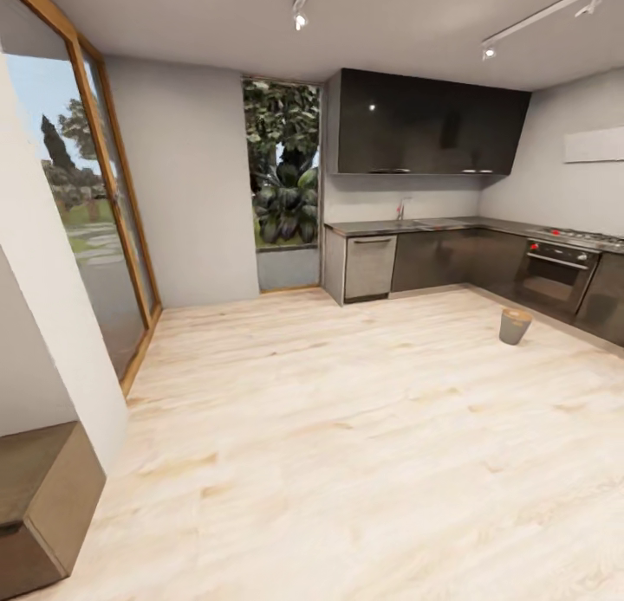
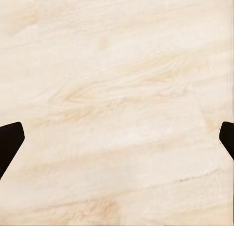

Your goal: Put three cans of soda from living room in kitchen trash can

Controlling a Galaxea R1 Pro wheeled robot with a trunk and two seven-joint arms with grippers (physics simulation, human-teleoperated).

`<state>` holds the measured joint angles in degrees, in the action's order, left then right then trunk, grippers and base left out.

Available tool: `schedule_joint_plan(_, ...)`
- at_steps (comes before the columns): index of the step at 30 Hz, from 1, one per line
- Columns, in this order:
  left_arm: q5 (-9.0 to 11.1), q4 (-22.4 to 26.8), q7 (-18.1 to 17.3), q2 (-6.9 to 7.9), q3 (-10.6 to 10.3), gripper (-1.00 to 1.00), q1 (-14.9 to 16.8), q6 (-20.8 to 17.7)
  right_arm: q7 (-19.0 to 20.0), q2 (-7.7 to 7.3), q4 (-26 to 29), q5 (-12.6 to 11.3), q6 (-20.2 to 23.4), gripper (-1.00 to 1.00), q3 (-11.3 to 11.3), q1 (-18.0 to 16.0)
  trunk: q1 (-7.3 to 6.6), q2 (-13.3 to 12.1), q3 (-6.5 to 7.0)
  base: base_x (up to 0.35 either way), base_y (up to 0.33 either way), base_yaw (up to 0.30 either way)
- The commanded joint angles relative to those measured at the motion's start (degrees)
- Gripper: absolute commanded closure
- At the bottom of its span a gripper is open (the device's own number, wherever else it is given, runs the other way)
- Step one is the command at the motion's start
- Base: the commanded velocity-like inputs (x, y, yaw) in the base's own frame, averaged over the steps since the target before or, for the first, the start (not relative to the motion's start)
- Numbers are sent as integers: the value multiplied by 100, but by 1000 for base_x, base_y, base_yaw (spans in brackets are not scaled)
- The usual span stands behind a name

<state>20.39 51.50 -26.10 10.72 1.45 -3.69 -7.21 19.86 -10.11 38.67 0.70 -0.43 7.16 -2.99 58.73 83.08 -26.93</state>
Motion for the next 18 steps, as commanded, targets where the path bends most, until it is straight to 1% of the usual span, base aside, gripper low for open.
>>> schedule_joint_plan(1, 0, 0, 0, 0, -2, -100, 0, 0, 0, 0, 0, 0, -1, -100, 0, 0, 0, 0, 0, 346, 0, -257)
schedule_joint_plan(18, 0, 0, 0, 0, 1, -100, 0, 0, 0, 0, 0, 0, 1, -100, -4, 0, 0, 0, 0, 346, 0, -262)
